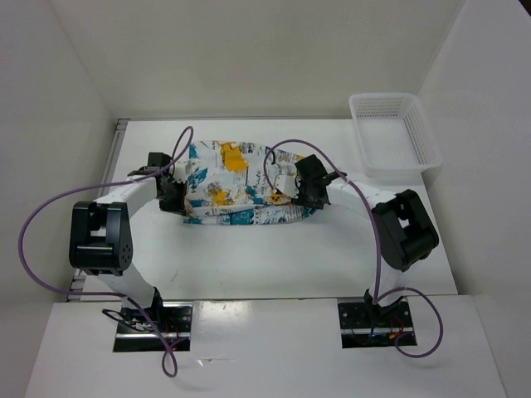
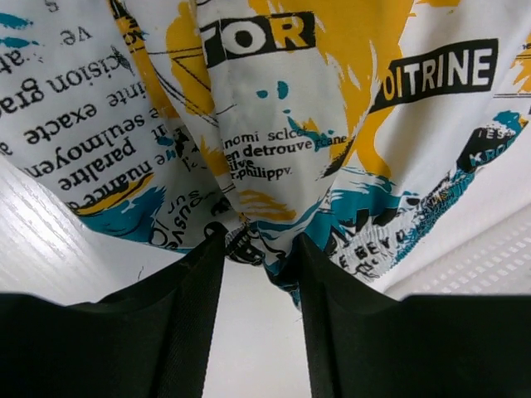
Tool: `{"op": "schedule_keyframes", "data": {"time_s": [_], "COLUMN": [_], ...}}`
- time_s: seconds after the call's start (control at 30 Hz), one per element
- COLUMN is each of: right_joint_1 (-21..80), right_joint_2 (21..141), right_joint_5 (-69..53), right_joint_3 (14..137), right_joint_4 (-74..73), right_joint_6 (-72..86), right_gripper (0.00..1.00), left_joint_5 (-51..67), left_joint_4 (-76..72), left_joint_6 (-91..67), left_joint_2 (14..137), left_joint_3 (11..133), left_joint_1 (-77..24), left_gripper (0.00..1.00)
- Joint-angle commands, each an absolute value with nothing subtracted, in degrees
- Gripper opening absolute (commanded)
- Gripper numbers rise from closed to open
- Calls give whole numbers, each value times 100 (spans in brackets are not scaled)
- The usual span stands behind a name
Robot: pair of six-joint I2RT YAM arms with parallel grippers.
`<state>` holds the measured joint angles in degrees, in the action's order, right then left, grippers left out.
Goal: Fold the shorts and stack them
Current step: Fold the shorts
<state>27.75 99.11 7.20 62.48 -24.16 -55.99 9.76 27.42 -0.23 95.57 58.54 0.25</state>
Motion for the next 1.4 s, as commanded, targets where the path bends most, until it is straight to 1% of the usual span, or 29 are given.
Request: {"op": "schedule_keyframes", "data": {"time_s": [0.0,0.03,0.07,0.17,0.2,0.27,0.3,0.4,0.53,0.67,0.8,0.9,0.93,1.07,1.1,1.2,1.33,1.37], "right_joint_1": [2742,2742,2742,2742,2742,2742,2742,2742,2742,2690,2567,2566,2566,2689,2768,2944,3059,3111], "right_joint_2": [9993,9993,10063,10195,10195,10195,10195,10195,10055,9809,9546,9107,8862,8579,8578,8665,8868,8929], "right_joint_5": [879,879,879,1028,1028,1028,1028,1028,1090,1151,607,177,-103,-518,-571,-519,-519,-519], "right_joint_3": [6223,6223,6223,6284,6354,6442,6521,6591,6907,7591,8024,7657,7359,6804,6690,6154,5723,5643], "right_joint_4": [-1943,-1881,-1724,-1547,-1547,-1547,-1608,-1608,-1976,-2468,-3207,-3313,-3313,-3664,-3848,-3702,-3489,-3420], "right_joint_6": [-5607,-5520,-5450,-5449,-5510,-5511,-5511,-5624,-5923,-6082,-6301,-6644,-6819,-7258,-7338,-7392,-7163,-7163], "right_gripper": [43,41,36,28,22,16,11,2,0,0,0,0,0,0,0,0,0,2], "left_joint_5": [984,984,984,984,984,862,861,712,273,149,70,131,193,316,316,105,-70,-236], "left_joint_4": [2681,2681,2681,2733,2733,2733,2733,2733,2619,2776,3031,3364,3445,3814,3814,3754,3578,3455], "left_joint_6": [0,0,0,0,0,0,0,0,0,0,0,0,0,0,0,0,0,0], "left_joint_2": [9580,9580,9580,9580,9580,9519,9519,9466,9466,9518,9519,9379,9378,9203,9202,9202,9202,9254], "left_joint_3": [6257,6258,6319,6381,6381,6381,6381,6381,6679,7232,7532,7463,7462,7076,6936,6391,6152,6065], "left_joint_1": [62,62,62,62,62,62,62,62,62,193,272,272,272,272,272,97,97,97], "left_gripper": [0,0,0,0,0,0,0,0,0,0,0,0,0,0,0,0,0,0]}}
